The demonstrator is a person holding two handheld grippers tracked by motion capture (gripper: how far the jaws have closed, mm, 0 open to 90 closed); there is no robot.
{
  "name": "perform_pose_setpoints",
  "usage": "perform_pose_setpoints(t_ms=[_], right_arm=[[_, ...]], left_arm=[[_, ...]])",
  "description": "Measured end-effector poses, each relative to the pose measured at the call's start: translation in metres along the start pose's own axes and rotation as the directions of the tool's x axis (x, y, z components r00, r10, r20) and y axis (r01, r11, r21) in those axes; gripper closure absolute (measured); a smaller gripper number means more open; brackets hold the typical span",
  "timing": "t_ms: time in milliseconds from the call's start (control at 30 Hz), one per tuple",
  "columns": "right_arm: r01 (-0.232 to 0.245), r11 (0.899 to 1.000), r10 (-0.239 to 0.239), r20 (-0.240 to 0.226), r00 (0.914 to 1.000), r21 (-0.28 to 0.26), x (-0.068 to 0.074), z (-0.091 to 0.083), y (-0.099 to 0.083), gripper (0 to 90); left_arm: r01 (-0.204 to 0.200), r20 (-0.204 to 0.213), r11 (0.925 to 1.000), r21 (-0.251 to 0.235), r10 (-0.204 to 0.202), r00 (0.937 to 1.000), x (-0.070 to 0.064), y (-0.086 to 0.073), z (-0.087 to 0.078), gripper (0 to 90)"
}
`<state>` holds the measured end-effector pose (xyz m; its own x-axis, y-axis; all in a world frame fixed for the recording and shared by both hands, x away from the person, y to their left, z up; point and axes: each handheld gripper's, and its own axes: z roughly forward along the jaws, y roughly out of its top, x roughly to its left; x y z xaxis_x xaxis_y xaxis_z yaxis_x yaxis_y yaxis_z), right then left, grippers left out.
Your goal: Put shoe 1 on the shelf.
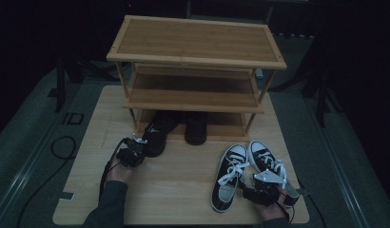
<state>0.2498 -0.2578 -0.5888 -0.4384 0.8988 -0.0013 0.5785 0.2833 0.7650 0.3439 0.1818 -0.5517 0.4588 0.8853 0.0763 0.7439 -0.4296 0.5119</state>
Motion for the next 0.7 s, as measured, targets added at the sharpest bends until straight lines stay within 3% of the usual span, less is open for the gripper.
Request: perform_pose_setpoints(t_ms=[200, 700], right_arm=[[0.001, 1.000, -0.001, 0.000, 1.0000, -0.001, 0.000, 0.000, 0.000, 34.3], [0.001, 1.000, -0.001, 0.000, 1.0000, -0.001, 0.000, 0.000, 0.000, 34.3]], left_arm=[[-0.012, 0.003, 0.9999, 0.007, 0.012, 0.9999, -0.005, 0.014, 0.006, 90.0], [-0.114, 0.024, 0.9930, 0.030, 0.113, 0.9933, -0.031, 0.046, 0.022, 90.0]])
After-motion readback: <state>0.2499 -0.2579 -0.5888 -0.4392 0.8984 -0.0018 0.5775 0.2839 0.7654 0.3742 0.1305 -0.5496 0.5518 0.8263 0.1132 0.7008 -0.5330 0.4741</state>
